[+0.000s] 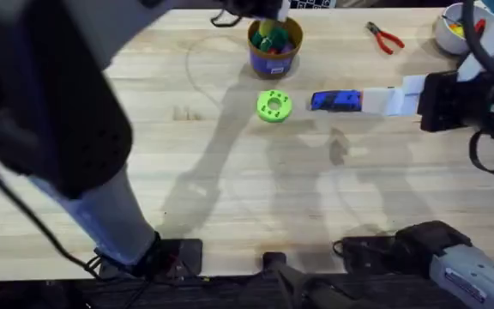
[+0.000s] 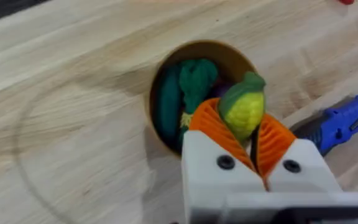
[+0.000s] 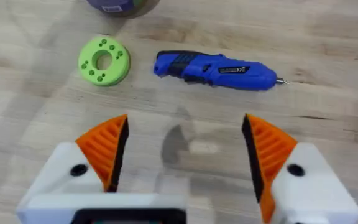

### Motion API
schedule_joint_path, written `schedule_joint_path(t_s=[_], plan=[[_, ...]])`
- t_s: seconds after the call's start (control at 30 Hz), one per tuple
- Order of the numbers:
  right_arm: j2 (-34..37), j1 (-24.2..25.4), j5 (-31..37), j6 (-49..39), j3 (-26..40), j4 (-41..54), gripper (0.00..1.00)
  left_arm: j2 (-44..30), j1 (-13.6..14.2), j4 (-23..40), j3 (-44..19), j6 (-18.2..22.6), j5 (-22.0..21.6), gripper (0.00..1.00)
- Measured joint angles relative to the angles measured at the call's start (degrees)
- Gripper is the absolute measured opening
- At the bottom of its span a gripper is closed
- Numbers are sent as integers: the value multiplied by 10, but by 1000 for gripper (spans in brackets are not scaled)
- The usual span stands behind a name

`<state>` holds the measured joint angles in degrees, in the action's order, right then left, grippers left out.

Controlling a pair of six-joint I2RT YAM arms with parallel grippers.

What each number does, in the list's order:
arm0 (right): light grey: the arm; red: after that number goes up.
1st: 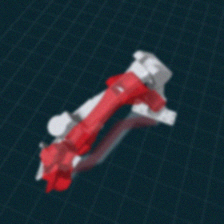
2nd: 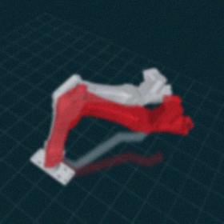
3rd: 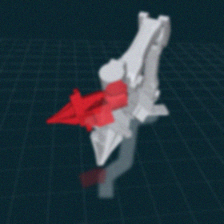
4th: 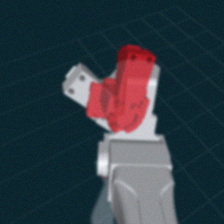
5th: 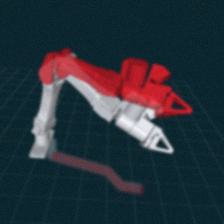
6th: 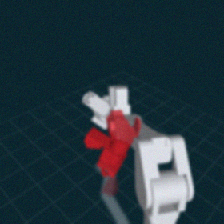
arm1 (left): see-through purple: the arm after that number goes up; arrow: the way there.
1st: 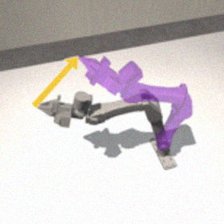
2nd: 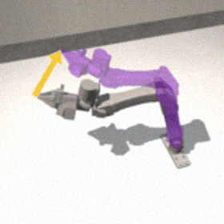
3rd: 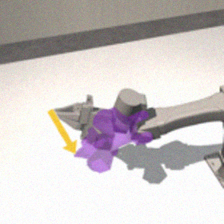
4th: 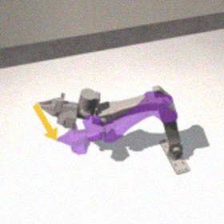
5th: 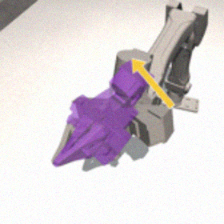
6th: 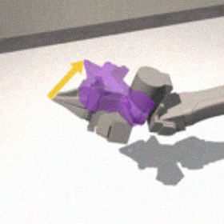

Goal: Pick up the gripper from the table and insert it into the empty holder that is missing its gripper. Then pick up a screw, insert it into the mounting hole, and use the screwdriver to tighten it. Finally, clean up the table by picking up the vegetable and placing it into the bucket.

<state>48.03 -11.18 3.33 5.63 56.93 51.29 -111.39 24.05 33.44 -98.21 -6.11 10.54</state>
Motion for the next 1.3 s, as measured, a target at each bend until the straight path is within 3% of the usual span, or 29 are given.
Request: schedule_joint_path(t_s=[0.33,0.5,0.53,0.57,0.77,1.17,1.3], plan=[[0,0,0,0,0,0,993,-76,1,-54,0,-6,49,53],[0,0,0,0,0,0,994,-75,1,-57,0,-6,64,849],[0,0,0,0,0,0,994,-73,3,-55,-1,-9,64,948],[0,0,0,0,0,0,992,-70,4,-52,-2,-9,64,975],[0,0,0,0,0,0,992,-28,4,15,-4,-8,27,988],[0,0,0,0,0,0,993,177,5,275,-13,26,-60,985],[0,0,0,0,0,1,992,239,5,308,17,26,-84,986]])
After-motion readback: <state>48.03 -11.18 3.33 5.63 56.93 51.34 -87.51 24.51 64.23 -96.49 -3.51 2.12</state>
